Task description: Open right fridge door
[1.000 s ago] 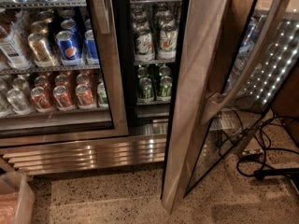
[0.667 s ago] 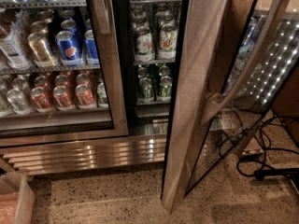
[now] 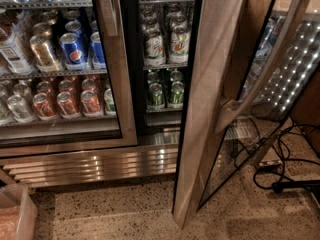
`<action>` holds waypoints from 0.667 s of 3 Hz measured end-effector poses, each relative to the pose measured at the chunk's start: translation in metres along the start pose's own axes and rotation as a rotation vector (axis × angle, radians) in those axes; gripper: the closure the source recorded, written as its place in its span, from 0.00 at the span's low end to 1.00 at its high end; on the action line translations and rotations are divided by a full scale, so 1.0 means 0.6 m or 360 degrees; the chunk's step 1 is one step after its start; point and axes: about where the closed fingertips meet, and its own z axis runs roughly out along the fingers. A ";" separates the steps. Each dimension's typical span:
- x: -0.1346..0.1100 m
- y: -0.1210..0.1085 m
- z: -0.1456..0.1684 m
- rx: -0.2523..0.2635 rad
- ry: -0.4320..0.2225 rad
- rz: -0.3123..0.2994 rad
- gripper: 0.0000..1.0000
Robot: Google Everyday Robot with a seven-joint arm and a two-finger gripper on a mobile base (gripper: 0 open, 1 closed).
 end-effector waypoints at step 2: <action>0.000 0.000 0.000 0.0000 0.0000 0.0000 0.00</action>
Offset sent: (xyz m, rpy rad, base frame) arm -0.1743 0.0756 0.1197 -0.1121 -0.3323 0.2548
